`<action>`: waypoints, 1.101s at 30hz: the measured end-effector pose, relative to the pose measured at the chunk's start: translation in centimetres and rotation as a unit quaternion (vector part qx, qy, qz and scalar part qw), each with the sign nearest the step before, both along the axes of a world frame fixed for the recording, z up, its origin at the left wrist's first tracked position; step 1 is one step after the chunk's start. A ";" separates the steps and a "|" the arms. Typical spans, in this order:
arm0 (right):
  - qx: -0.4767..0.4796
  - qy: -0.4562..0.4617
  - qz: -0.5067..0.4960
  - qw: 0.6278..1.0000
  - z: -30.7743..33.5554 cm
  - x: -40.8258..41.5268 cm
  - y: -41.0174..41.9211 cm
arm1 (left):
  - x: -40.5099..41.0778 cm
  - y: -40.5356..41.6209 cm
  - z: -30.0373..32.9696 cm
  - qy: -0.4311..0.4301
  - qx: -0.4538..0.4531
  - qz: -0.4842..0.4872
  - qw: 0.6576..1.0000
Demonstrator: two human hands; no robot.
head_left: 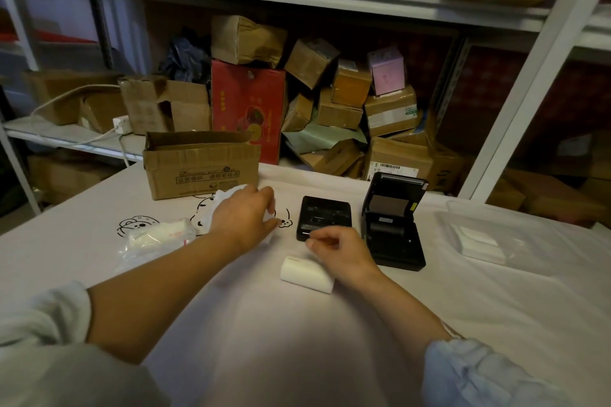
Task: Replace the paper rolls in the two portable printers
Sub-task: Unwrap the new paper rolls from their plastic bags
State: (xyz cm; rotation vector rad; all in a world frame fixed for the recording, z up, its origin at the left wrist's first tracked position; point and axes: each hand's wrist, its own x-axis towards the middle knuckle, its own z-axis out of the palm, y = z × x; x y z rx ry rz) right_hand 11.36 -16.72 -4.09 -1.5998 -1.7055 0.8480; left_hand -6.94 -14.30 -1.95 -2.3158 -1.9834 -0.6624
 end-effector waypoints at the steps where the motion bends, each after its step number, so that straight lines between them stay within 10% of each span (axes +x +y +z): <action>1: 0.019 0.001 -0.030 0.999 0.0 0.1 0.3 | 0.4 0.1 0.0 -0.021 0.030 -0.016 0.999; 11: -0.024 -0.104 -0.170 0.980 -0.1 0.9 4.1 | 5.4 4.0 -2.1 -0.228 -0.233 0.024 0.945; 24: 0.085 -0.213 -0.181 0.956 0.9 1.5 3.8 | 4.3 5.0 -1.7 -0.090 -0.125 -0.008 0.988; 33: 0.077 -0.044 -0.262 0.961 0.9 1.1 5.5 | 5.1 7.8 1.4 0.001 0.005 -0.066 0.998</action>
